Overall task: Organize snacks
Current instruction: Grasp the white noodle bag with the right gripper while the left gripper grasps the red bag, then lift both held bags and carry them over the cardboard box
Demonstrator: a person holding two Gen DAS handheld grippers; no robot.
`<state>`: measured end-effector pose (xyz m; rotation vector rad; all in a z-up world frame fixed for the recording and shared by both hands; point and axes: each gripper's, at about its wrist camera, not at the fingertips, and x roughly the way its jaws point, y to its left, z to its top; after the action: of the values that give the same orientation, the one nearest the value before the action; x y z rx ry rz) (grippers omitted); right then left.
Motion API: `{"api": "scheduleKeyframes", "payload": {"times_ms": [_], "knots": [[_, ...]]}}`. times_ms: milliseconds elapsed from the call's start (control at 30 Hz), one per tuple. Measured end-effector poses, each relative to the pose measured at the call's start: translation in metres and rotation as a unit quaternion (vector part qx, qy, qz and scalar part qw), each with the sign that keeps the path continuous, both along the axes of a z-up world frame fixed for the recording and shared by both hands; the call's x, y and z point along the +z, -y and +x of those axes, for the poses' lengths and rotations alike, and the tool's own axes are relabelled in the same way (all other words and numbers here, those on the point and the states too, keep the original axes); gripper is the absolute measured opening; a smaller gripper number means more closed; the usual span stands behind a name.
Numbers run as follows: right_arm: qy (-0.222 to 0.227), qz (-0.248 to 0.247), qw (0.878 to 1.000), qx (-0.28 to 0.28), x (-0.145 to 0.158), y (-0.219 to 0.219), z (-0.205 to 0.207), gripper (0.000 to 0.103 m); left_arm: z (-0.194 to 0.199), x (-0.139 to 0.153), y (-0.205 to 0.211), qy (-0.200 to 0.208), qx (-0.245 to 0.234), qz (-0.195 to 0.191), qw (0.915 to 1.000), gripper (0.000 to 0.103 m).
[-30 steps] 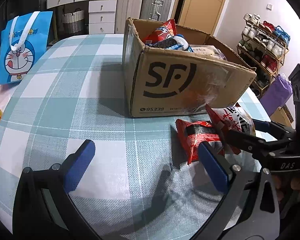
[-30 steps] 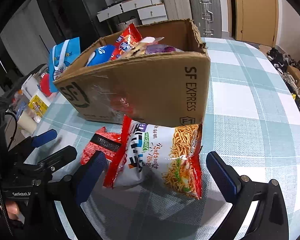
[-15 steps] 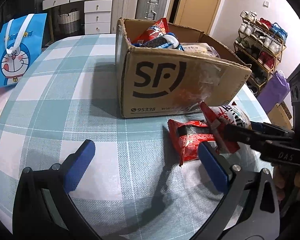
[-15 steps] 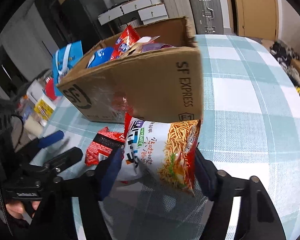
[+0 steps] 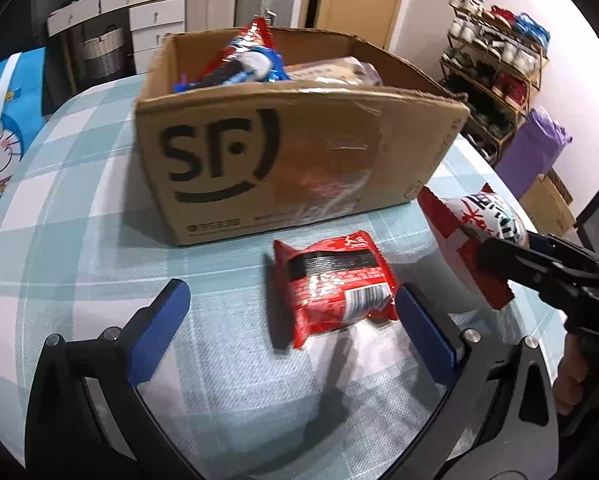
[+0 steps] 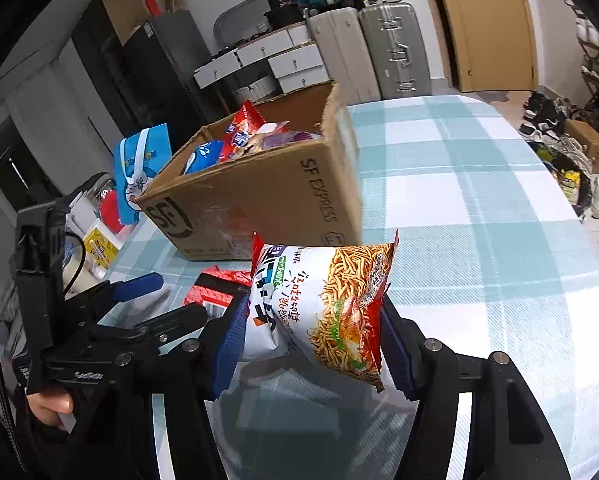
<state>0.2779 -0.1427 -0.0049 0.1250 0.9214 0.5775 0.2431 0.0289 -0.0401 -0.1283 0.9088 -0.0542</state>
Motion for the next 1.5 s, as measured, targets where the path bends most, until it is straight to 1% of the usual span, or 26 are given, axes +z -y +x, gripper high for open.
{"api": "scheduleKeyframes", "payload": {"times_ms": [233,267,300,367,400,467,500,533,600,667,733,900,1000,1167,1500], "knots": [[-0.001,0.001,1.0,-0.014,0.0,0.016,-0.008,0.063,0.014,-0.009,0.014,-0.019,-0.021,-0.006,0.9996,0.102],[-0.001,0.0,1.0,-0.016,-0.001,0.017,-0.009,0.063,0.016,-0.011,0.017,-0.021,-0.024,-0.002,0.9995,0.1],[-0.002,0.0,1.0,-0.018,-0.002,0.018,-0.009,0.063,0.018,-0.013,0.02,-0.023,-0.024,0.004,0.9994,0.094],[-0.005,0.003,1.0,-0.021,-0.003,0.022,-0.01,0.063,0.021,-0.016,0.026,-0.028,-0.031,0.011,0.9991,0.086],[-0.006,0.004,1.0,-0.023,-0.003,0.023,-0.01,0.063,0.022,-0.017,0.029,-0.03,-0.035,0.009,0.9989,0.081],[-0.004,0.005,1.0,-0.024,-0.003,0.024,-0.01,0.063,0.023,-0.017,0.033,-0.029,-0.039,0.005,0.9988,0.076],[-0.004,0.005,1.0,-0.025,-0.003,0.024,-0.01,0.063,0.023,-0.017,0.035,-0.027,-0.041,0.003,0.9988,0.068],[-0.003,0.006,1.0,-0.025,-0.002,0.025,-0.01,0.063,0.024,-0.017,0.037,-0.025,-0.046,0.0,0.9986,0.065],[-0.002,0.007,1.0,-0.025,-0.002,0.024,-0.009,0.063,0.023,-0.018,0.038,-0.022,-0.046,-0.001,0.9987,0.054],[-0.001,0.007,1.0,-0.025,-0.002,0.024,-0.009,0.063,0.022,-0.017,0.036,-0.019,-0.047,-0.016,0.9986,0.047],[-0.002,0.007,1.0,-0.026,-0.002,0.024,-0.01,0.063,0.021,-0.017,0.034,-0.018,-0.047,-0.025,0.9984,0.047],[-0.002,0.008,1.0,-0.029,-0.001,0.024,-0.01,0.063,0.011,-0.017,0.031,-0.013,-0.044,-0.028,0.9986,0.046],[0.003,0.009,1.0,-0.027,0.002,0.023,-0.01,0.063,0.002,-0.011,0.028,-0.002,-0.044,-0.029,0.9986,0.046],[0.013,0.012,1.0,-0.023,0.009,0.02,-0.015,0.063,-0.015,0.007,0.019,0.022,-0.041,-0.028,0.9985,0.046],[0.041,0.013,0.999,-0.012,0.033,0.011,-0.026,0.063,-0.053,0.055,-0.01,0.066,-0.008,-0.039,0.997,0.046]]}}
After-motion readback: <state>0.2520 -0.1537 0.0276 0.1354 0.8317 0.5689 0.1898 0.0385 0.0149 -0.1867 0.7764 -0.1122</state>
